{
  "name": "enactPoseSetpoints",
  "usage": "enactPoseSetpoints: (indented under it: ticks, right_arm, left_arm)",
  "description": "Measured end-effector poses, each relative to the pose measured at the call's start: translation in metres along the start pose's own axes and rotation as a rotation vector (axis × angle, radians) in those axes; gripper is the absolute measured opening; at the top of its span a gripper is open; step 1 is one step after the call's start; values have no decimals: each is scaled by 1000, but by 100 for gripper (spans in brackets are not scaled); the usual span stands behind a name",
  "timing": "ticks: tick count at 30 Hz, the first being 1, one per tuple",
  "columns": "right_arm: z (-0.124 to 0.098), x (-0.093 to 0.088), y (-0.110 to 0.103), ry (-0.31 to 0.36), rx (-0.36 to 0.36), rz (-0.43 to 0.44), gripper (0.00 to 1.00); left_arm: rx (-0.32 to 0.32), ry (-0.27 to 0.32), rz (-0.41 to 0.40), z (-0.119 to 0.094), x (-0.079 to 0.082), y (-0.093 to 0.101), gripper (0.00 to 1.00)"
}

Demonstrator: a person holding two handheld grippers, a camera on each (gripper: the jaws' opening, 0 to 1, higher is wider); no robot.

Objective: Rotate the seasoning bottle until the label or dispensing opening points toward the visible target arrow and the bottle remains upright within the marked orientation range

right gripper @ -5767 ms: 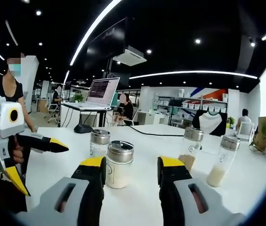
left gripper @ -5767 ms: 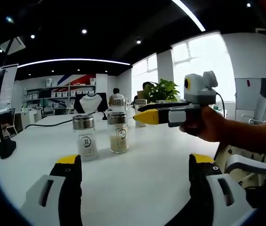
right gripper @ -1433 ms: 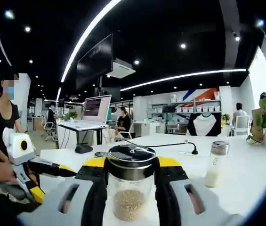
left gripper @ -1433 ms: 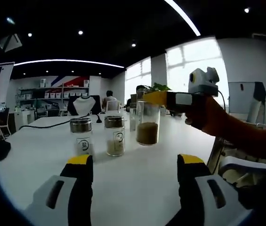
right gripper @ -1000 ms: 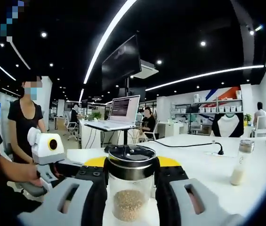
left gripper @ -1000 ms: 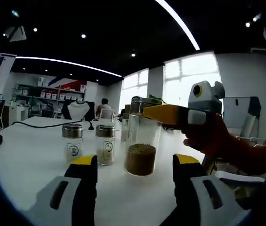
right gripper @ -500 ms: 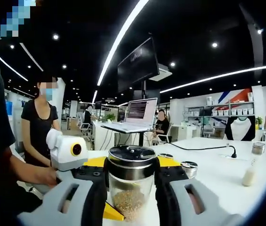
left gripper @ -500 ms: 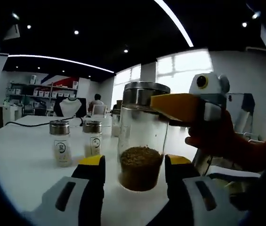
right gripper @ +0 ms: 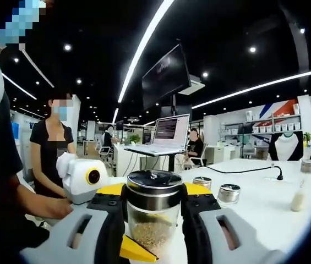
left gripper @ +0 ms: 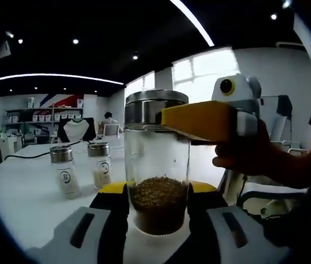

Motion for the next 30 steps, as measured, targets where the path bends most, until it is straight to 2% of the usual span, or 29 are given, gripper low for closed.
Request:
enactPoseSetpoints:
  ticks: [2, 3, 5, 8, 11, 13, 18, 19, 21, 24, 26, 27, 30]
  right_arm:
    - [2, -1, 1, 9, -42, 18, 38]
    - [4, -2, 0, 5, -64, 18, 38]
    - [10, -4, -2, 4, -108, 9, 38]
    - [18, -8, -4, 16, -207, -22, 40]
    - [24, -10, -5, 14, -231, 20, 40]
    - [25, -11, -5, 15, -246, 30, 40]
    - [19, -12, -4, -7, -258, 46, 39]
    - [15, -13, -3, -8, -233, 41, 39]
    - [11, -12, -3, -2, -191, 37, 38]
    - [5, -9, -4, 35, -61, 61, 38]
    - [0, -6, -8, 61, 21, 72, 38]
    - [-1, -6, -8, 67, 33, 84, 38]
    - [3, -7, -9, 42, 11, 66, 39]
  left_arm:
    - [52, -1, 10, -1, 0, -3, 43]
    - [108, -13, 16, -1, -1, -7, 43]
    - [163, -35, 23, 0, -3, -8, 43]
    - [183, -32, -22, 1, -3, -6, 43]
    - [246, -32, -26, 1, -2, -7, 43]
    - [246, -32, -23, 1, -3, -8, 43]
    - [143, -15, -42, 3, -4, -7, 43]
    - [75, 9, -66, 4, -4, -5, 43]
    - [1, 35, -81, 4, -3, -2, 43]
    - [-107, 82, -96, 0, 1, 0, 44]
    - [-150, 95, -106, -2, 2, 2, 45]
    - [-168, 105, -101, -3, 3, 3, 45]
    - [-131, 83, -80, -3, 3, 4, 45]
Point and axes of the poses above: the point that each gripper's makers call its tool centre point, and the gripper's own axes: z roughly forward along the fingers, y roughly to its right, x roughly out of its top, the point moved 7 cm from there along -z, roughly backward along the fingers, and after that the axes turned 12 degrees about -y, right-handed, at the moved point
